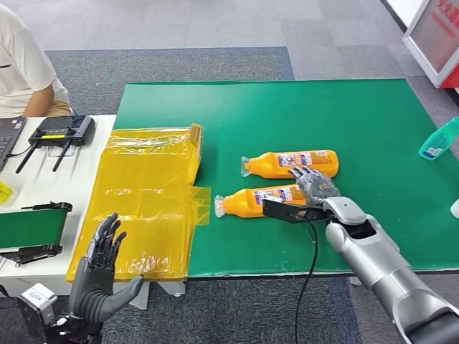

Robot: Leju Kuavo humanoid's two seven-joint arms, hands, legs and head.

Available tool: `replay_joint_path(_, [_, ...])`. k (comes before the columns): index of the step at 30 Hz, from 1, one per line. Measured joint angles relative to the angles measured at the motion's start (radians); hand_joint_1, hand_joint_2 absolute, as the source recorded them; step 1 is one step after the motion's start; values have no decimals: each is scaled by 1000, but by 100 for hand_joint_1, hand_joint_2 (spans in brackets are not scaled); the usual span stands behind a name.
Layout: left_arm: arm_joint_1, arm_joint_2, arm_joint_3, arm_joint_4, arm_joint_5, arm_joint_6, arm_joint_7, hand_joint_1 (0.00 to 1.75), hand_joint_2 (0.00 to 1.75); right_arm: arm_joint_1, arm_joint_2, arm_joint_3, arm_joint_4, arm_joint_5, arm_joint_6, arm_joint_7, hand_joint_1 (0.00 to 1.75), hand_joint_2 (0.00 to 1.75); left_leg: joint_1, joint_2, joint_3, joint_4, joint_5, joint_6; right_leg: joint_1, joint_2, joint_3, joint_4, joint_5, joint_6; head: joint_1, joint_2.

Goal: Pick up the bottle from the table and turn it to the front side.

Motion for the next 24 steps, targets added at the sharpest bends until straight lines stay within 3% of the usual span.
replay_joint_path(11, [1, 2, 29, 0, 11, -26, -13, 0, 175, -7, -57, 42, 11, -93, -18, 5, 0, 175, 0, 0, 0, 0, 0, 0, 0, 0, 0, 0, 0, 0, 0, 0])
replay_joint_path(24, [12, -14, 50, 0, -8, -45, -26, 0, 175, 47, -88, 39, -35, -129, -59, 16, 0, 175, 0, 0, 0, 0, 0, 0, 0, 0, 0, 0, 0, 0, 0, 0])
